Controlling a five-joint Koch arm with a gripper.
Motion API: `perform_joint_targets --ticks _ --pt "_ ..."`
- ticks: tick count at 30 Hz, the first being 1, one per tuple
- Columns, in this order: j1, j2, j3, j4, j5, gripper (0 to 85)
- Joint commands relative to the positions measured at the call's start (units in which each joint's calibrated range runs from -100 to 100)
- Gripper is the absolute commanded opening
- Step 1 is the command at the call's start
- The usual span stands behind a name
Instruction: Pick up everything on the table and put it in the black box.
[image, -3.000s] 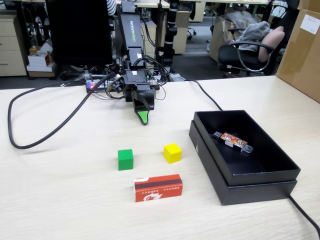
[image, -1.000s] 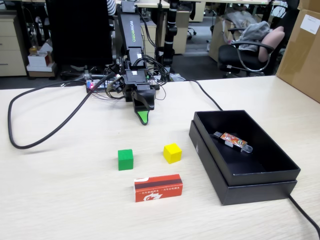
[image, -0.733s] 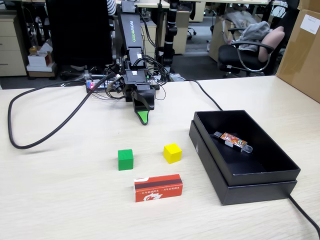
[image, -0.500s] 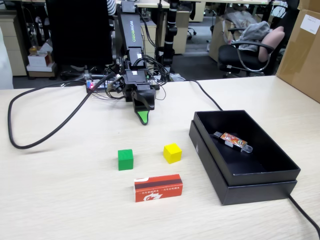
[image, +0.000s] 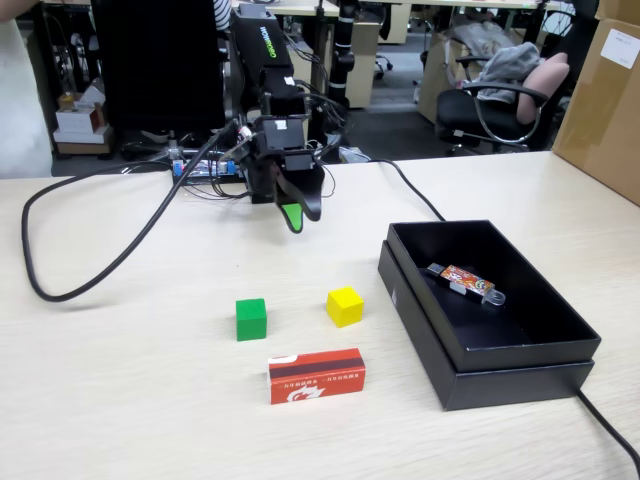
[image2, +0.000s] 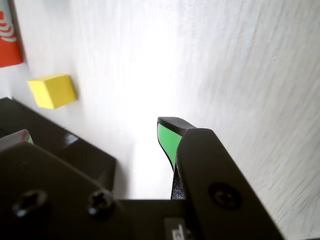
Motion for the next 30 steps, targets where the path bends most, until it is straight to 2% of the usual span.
perform_joint_targets --ticks 1,2,3,5,7,8,17,30 --pt "0.3 6.0 10.1 -4.4 0.7 47.2" --pt "0.2 10.1 14.3 -7.8 0.9 47.2" --pt "0.1 21.5 25.9 -18.6 1.6 47.2" --pt "-0.4 37.0 40.8 -30.8 2.1 47.3" --pt "-1.2 50.4 54.8 -41.2 2.3 47.5" --pt "-1.3 53.3 57.6 -42.8 2.3 47.5" --pt "-0.9 68.2 75.0 -50.3 2.3 47.2" --pt "-0.8 93.1 97.8 -51.9 2.1 47.1"
